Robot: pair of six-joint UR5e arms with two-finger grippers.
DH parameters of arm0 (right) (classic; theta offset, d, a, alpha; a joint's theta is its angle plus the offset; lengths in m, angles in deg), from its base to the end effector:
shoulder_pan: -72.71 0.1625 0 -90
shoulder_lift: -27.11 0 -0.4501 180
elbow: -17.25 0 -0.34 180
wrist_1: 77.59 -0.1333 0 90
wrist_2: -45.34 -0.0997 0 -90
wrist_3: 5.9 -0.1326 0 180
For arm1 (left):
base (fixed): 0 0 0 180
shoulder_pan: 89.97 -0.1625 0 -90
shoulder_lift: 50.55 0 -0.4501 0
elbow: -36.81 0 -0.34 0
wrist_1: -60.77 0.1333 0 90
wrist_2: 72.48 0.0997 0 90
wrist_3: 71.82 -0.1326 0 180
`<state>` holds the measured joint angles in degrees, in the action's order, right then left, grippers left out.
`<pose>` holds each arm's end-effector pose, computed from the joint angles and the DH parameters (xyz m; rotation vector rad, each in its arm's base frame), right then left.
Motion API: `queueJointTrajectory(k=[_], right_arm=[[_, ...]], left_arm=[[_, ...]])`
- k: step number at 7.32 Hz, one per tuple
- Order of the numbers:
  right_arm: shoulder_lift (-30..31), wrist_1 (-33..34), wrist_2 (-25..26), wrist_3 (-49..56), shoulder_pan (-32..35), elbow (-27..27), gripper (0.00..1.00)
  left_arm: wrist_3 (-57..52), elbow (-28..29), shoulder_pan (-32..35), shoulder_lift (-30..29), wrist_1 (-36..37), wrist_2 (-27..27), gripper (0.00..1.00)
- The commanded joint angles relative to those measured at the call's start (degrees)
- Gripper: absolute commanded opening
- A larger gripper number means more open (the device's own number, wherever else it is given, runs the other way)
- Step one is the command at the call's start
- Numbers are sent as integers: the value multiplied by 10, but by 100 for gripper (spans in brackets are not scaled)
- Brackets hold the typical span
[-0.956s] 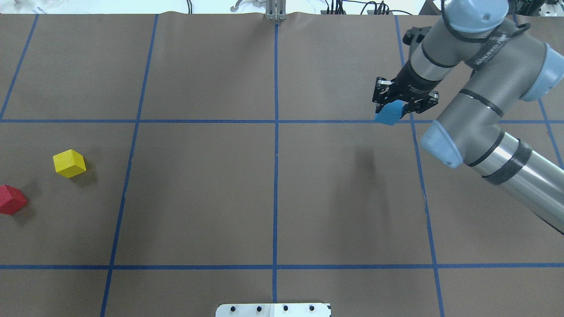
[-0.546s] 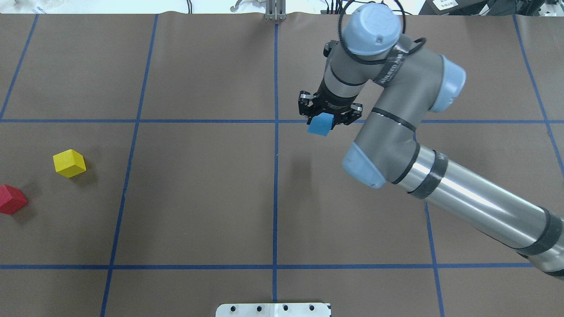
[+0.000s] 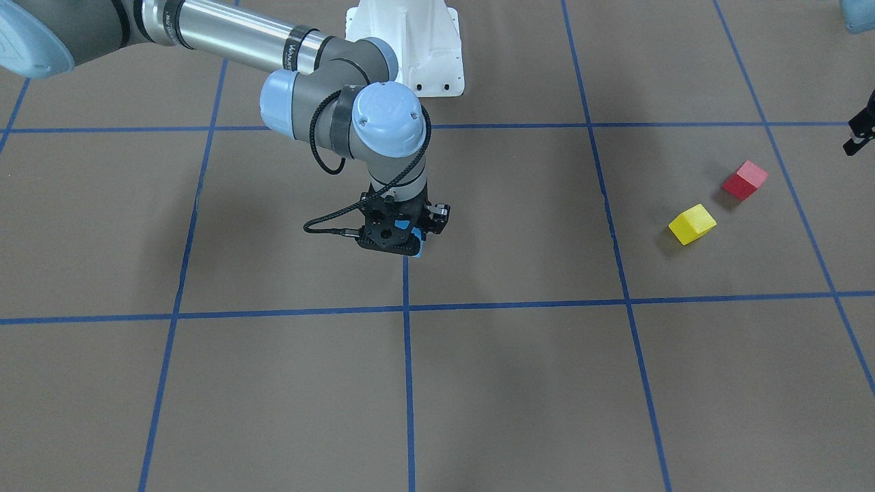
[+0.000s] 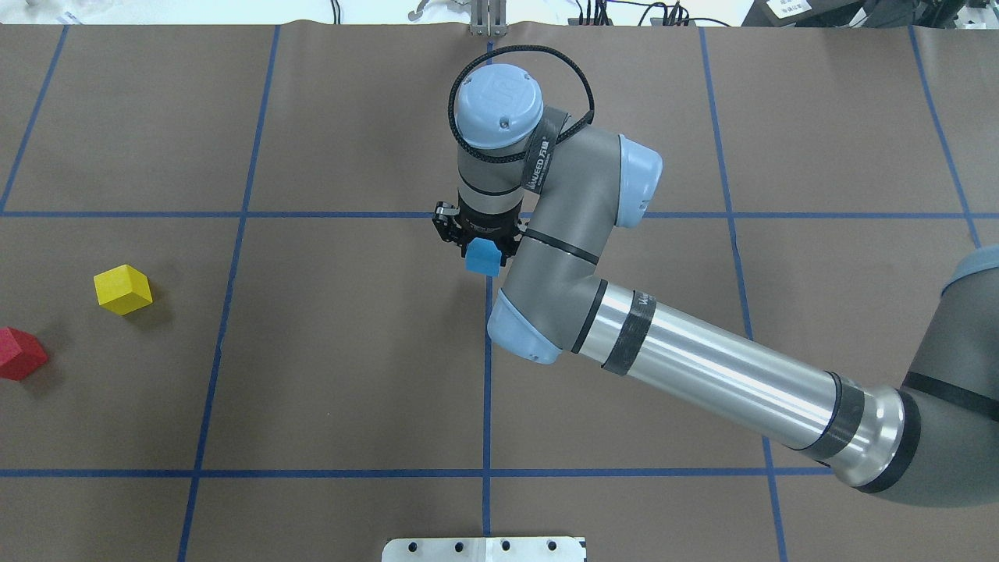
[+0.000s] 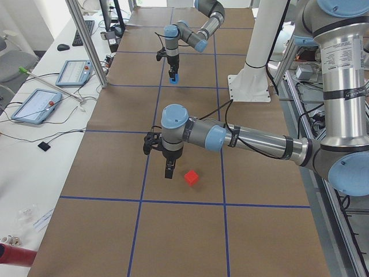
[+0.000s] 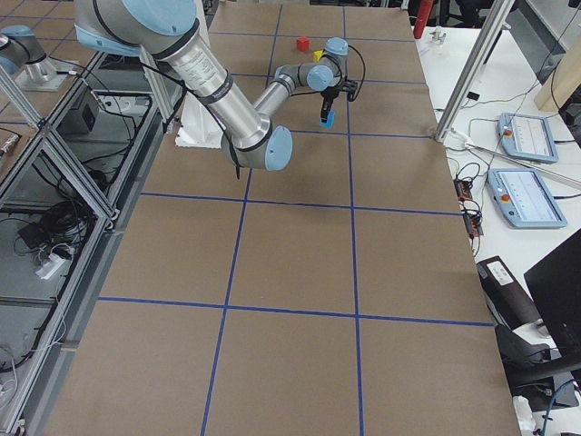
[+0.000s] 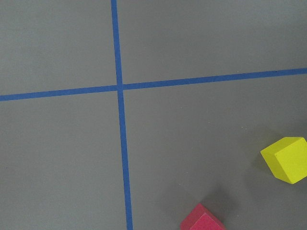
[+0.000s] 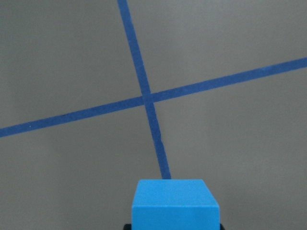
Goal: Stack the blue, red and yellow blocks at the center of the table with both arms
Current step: 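Lift the blue cube with the right gripper and carry it to table center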
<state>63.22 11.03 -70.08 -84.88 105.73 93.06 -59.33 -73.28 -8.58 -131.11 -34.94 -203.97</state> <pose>-0.6116 -0.4886 0.2353 -0.1292 -0.8132 0.2031 0.0125 -0.3864 0.6109 0.1366 0.7566 0.0390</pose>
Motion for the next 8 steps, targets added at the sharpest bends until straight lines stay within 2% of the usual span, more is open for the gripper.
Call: queueJointTrajectory(k=[1, 8], right_arm=[[11, -6, 5, 1, -12, -4, 0], [15, -14, 14, 27, -26, -8, 0]], left_arm=[[1, 0, 0, 0, 0, 0, 100], [1, -5, 0, -1, -1, -1, 100]])
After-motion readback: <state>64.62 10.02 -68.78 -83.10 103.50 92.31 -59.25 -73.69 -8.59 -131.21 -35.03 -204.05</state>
